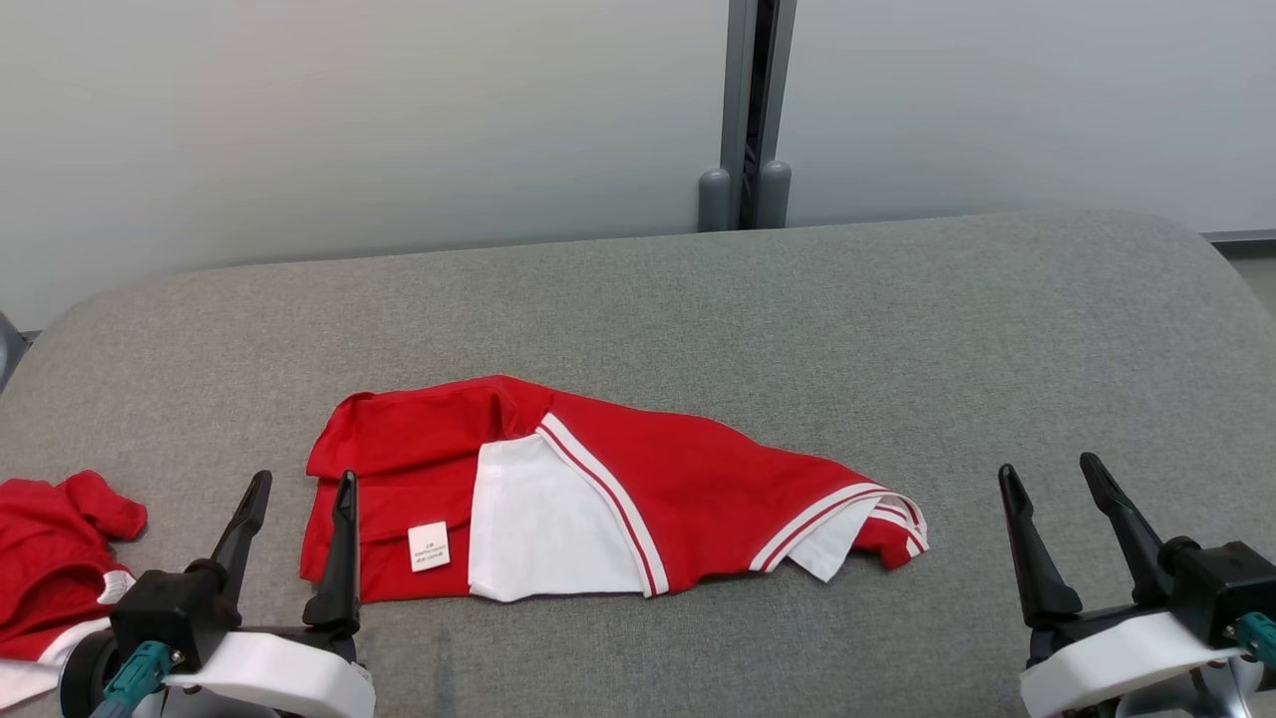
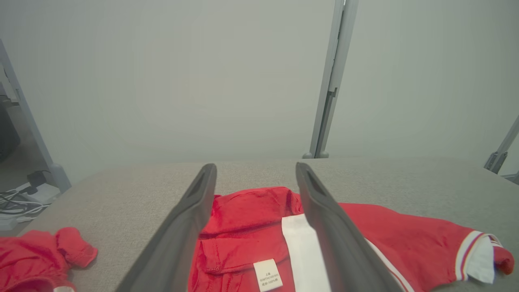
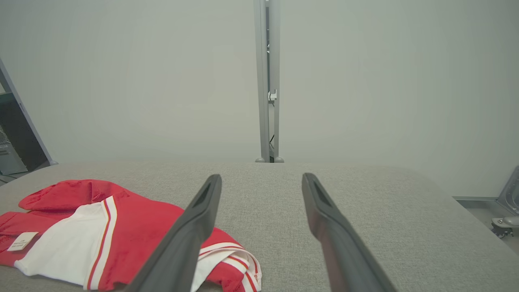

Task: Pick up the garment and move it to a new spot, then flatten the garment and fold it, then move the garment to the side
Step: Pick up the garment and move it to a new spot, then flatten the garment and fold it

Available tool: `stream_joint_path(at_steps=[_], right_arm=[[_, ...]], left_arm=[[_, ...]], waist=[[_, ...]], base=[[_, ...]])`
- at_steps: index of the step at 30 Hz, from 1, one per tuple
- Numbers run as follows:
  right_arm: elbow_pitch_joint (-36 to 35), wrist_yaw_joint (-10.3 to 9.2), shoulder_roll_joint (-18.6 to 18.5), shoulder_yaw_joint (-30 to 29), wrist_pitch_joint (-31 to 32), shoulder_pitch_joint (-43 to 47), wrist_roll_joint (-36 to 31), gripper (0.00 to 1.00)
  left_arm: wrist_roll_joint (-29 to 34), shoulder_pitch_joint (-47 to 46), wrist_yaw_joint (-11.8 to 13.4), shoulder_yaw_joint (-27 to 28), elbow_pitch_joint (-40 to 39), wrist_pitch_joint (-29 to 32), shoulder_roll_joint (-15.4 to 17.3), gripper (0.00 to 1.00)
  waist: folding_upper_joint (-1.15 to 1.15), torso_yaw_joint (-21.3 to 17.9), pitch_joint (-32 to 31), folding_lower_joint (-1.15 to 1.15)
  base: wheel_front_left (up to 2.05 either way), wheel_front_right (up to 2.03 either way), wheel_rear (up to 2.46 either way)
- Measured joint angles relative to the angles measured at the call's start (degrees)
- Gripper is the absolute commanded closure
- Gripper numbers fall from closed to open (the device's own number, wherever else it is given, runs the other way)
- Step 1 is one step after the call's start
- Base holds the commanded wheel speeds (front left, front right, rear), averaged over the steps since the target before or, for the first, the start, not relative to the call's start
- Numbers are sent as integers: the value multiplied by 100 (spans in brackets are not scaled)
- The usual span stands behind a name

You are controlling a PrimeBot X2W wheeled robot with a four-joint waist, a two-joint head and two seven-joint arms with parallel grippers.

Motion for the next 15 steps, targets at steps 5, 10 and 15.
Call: stream_joint_path(at_steps=[5, 10, 15], right_arm=[[-44, 0, 7, -33, 18, 0, -25, 0], [-53, 0, 9, -45, 24, 0, -26, 0], [-68, 0, -53, 93, 48, -80, -26, 0]], left_arm=[[7, 1, 36, -7, -21, 19, 5, 0], [7, 0, 81, -22, -40, 35, 5, 0], [35, -38, 97, -63, -70, 75, 7, 0]], waist=[[0, 8, 9, 0], [0, 24, 23, 0], [0, 69, 122, 0]], base=[[0, 0, 0], [0, 0, 0], [0, 0, 0]])
